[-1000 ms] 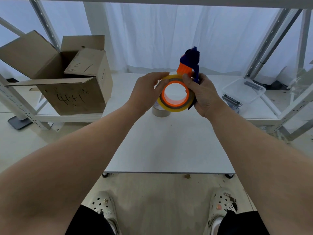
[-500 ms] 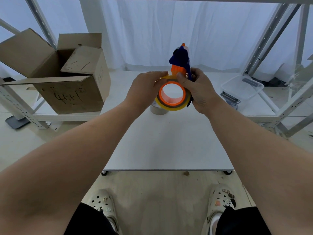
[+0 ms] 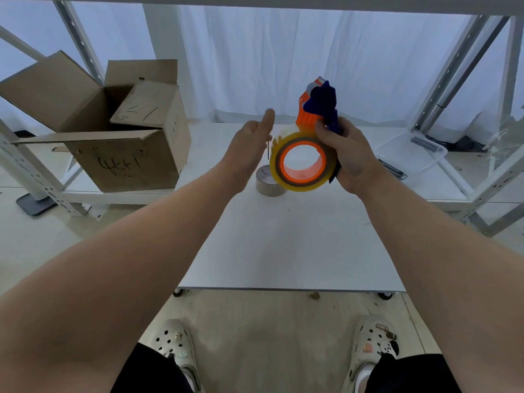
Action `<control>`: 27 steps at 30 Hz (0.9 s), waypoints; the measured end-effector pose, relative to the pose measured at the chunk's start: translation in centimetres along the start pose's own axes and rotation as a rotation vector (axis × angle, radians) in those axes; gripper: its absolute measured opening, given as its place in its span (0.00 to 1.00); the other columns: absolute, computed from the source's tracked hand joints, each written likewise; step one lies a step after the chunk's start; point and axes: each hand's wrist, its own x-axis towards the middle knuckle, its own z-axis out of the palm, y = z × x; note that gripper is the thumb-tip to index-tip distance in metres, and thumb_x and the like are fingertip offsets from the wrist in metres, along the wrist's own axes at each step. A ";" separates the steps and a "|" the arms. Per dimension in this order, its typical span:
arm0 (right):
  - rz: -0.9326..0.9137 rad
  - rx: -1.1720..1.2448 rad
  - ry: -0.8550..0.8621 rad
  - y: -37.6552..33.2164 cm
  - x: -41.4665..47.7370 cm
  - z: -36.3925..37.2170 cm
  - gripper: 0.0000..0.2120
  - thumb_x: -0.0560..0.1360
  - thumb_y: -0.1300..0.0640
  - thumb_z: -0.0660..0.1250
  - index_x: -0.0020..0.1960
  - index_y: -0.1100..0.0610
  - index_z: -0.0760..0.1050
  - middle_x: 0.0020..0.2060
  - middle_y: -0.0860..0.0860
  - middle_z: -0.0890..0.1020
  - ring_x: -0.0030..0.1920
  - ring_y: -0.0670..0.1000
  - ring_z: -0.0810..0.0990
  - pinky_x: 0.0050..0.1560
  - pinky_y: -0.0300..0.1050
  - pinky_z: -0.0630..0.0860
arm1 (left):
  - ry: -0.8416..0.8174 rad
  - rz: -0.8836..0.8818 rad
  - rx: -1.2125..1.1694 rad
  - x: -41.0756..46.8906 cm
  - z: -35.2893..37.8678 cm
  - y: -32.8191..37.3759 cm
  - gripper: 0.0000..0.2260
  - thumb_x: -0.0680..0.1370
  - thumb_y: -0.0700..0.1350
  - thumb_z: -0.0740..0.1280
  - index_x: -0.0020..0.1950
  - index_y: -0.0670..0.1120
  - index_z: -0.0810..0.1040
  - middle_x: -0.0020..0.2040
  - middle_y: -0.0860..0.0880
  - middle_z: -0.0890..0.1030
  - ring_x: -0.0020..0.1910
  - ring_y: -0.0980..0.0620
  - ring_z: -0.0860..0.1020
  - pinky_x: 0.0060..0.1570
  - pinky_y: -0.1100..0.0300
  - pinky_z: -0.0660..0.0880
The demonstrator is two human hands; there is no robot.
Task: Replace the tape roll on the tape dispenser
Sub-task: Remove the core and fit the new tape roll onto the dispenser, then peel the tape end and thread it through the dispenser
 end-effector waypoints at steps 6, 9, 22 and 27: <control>0.007 -0.030 -0.039 -0.3 -0.4 1.1 0.06 0.77 0.56 0.64 0.54 0.49 0.72 0.47 0.51 0.81 0.47 0.53 0.81 0.51 0.48 0.80 | -0.276 -0.196 -0.191 0.1 0.1 0.0 0.13 0.77 0.58 0.61 0.49 0.50 0.76 0.47 0.48 0.82 0.49 0.48 0.80 0.51 0.54 0.78; -0.001 0.019 0.037 -0.4 -0.4 1.2 0.05 0.79 0.52 0.62 0.54 0.48 0.72 0.46 0.50 0.81 0.46 0.52 0.81 0.51 0.47 0.80 | -0.298 -0.147 -0.283 0.0 0.1 0.2 0.09 0.78 0.53 0.62 0.49 0.49 0.77 0.43 0.49 0.83 0.42 0.50 0.82 0.48 0.56 0.79; 0.115 0.276 0.145 0.0 -0.6 0.4 0.03 0.78 0.54 0.63 0.48 0.51 0.74 0.38 0.51 0.81 0.40 0.51 0.79 0.46 0.47 0.80 | -0.399 -0.040 -0.585 0.6 -0.5 -0.5 0.11 0.80 0.41 0.58 0.58 0.48 0.76 0.57 0.46 0.79 0.54 0.48 0.78 0.54 0.56 0.78; 0.155 0.295 0.212 0.3 -0.4 0.0 0.05 0.78 0.52 0.63 0.47 0.51 0.75 0.37 0.51 0.81 0.40 0.51 0.79 0.53 0.50 0.79 | -0.080 0.272 -0.086 0.6 0.2 -0.5 0.11 0.80 0.45 0.62 0.59 0.48 0.79 0.53 0.53 0.80 0.53 0.56 0.77 0.55 0.64 0.74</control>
